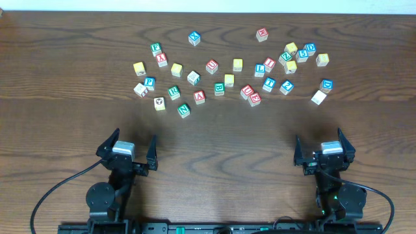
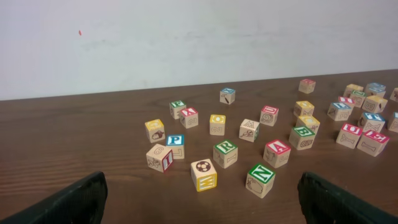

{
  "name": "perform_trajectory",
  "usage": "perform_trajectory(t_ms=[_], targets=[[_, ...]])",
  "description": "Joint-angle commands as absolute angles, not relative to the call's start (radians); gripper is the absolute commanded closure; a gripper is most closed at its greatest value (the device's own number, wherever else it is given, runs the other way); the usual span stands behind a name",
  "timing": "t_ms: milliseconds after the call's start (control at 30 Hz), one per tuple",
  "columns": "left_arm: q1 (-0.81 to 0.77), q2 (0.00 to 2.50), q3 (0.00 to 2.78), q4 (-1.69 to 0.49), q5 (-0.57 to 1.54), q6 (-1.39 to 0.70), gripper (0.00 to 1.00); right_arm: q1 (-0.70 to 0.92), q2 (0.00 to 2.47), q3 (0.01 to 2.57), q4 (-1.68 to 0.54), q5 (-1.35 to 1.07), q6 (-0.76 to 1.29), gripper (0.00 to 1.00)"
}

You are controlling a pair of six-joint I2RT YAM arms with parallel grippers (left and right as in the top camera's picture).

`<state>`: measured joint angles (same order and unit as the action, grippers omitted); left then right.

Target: Spell out ROBOT

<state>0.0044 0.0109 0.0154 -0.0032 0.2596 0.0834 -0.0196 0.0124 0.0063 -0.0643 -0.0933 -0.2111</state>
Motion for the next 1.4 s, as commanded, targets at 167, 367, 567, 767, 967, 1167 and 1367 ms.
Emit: perform_trajectory(t_ms=[167, 367, 567, 767, 967, 1167, 1367], targets=[[0.001, 0.004, 0.004, -0.048, 0.273, 0.097, 0.04, -0.026, 0.007, 0.006, -0.070, -0.089, -0.195, 0.01], [0.001, 0.004, 0.004, -0.047, 0.278, 0.096, 0.04, -0.026, 0.007, 0.006, -0.070, -0.089, -0.195, 0.01], [0.001, 0.004, 0.005, -0.004, 0.301, 0.019, 0.04, -0.026, 0.007, 0.006, -0.070, -0.089, -0.195, 0.01], [0.001, 0.014, 0.091, -0.040, 0.370, -0.144, 0.04, -0.027, 0.007, 0.006, -0.070, -0.089, -0.195, 0.01], [0.001, 0.175, 0.324, -0.204, 0.324, -0.151, 0.04, -0.026, 0.007, 0.006, -0.070, -0.089, -0.195, 0.01], [0.001, 0.525, 0.696, -0.382, 0.326, -0.151, 0.04, -0.026, 0.007, 0.006, -0.070, -0.089, -0.195, 0.01], [0.001, 0.902, 1.153, -0.781, 0.325, -0.105, 0.04, -0.026, 0.007, 0.006, -0.070, -0.089, -0.195, 0.01]])
